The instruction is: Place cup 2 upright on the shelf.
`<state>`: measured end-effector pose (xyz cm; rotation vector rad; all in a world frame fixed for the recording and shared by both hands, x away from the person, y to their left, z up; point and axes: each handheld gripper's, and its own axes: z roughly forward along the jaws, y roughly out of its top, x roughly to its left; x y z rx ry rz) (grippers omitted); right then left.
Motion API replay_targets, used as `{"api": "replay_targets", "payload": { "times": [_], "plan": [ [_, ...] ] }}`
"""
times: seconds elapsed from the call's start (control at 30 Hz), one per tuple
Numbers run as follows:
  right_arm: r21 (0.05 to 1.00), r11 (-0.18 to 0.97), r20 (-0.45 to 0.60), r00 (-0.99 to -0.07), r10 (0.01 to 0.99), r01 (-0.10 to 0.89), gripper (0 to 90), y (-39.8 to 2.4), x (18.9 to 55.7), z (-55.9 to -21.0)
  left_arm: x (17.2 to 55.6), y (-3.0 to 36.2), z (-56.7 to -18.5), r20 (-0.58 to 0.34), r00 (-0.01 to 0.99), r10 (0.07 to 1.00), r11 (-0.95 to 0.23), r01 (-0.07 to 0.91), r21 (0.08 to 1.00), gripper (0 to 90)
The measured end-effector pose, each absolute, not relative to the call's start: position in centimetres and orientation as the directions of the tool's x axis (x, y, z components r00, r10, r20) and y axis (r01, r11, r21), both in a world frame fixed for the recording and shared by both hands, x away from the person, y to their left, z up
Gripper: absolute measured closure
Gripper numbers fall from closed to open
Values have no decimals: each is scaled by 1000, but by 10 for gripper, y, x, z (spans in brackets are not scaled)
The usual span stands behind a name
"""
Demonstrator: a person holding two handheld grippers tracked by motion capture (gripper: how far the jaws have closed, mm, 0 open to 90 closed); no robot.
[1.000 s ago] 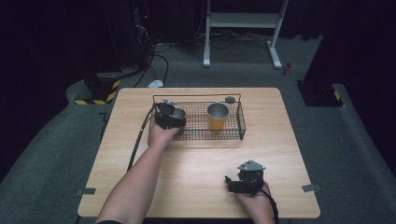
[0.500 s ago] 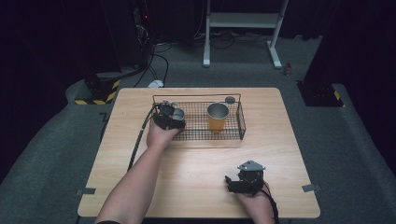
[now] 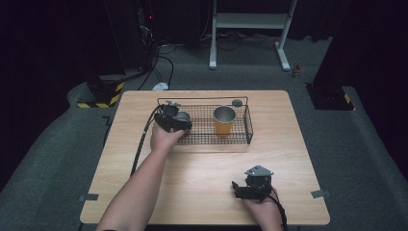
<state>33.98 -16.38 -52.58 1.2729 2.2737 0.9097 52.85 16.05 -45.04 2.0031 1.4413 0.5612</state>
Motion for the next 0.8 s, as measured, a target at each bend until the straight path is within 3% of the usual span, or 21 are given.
{"api": "replay_targets", "payload": {
  "times": [0.8],
  "plan": [
    [693, 377, -10, -515, 857, 614, 84, -164, 340, -526, 495, 173, -424, -17, 352, 936, -224, 632, 742, 1]
  ]
}}
